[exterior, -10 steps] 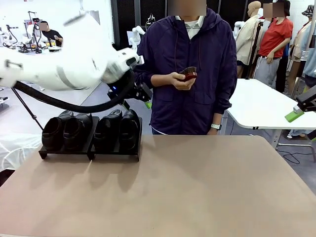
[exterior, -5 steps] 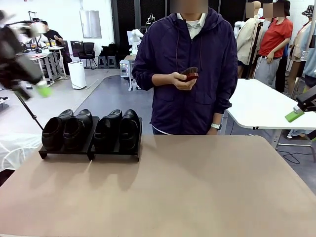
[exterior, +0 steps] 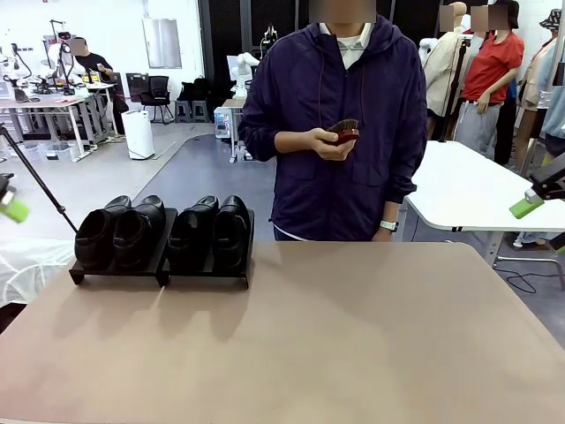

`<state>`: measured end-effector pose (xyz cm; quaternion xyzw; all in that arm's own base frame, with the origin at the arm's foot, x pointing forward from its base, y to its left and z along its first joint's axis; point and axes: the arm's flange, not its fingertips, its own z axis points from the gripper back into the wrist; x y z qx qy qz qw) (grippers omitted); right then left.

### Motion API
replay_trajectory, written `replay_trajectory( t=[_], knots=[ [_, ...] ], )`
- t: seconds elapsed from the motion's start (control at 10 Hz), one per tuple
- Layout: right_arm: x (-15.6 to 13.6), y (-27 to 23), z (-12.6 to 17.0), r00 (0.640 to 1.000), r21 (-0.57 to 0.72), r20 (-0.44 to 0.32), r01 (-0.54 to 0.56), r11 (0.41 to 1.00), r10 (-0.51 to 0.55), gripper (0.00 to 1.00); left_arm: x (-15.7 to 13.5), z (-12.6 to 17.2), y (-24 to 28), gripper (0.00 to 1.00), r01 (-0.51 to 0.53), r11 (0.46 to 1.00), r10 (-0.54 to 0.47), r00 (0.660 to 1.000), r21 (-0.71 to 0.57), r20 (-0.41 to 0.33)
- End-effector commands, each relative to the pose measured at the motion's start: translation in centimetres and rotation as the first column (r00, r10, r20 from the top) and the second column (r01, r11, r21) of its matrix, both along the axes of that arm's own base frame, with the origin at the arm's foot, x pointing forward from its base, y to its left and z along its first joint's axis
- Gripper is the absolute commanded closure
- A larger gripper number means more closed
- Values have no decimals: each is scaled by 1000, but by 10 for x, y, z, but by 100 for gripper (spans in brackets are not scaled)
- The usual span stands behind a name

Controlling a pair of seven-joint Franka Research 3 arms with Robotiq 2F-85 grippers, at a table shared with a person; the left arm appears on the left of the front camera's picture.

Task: Organize the shoes by placing them on the stand.
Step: Place the Shoe from the middle of the table onto the Shoes Stand.

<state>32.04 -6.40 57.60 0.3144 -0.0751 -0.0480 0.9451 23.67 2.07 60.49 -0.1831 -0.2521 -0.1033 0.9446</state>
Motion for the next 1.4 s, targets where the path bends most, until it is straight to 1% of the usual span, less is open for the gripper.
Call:
replay_trajectory(
  t=[0.0,0.1,0.2,1.3],
  knots=[
    [1,1,3,1000,5,-1,2,1000,-2,0,-5,-29,-6,0,-80,996,80,997,-25,8],
    [1,1,3,1000,5,-1,2,1000,-2,0,9,-41,-6,0,-69,998,69,996,-1,-50],
    [1,1,3,1000,5,-1,2,1000,-2,0,-7,-19,-1,0,-36,999,36,999,-14,5],
    [1,1,3,1000,5,-1,2,1000,-2,0,-7,-19,-1,0,-36,999,36,999,-14,5]
  ],
)
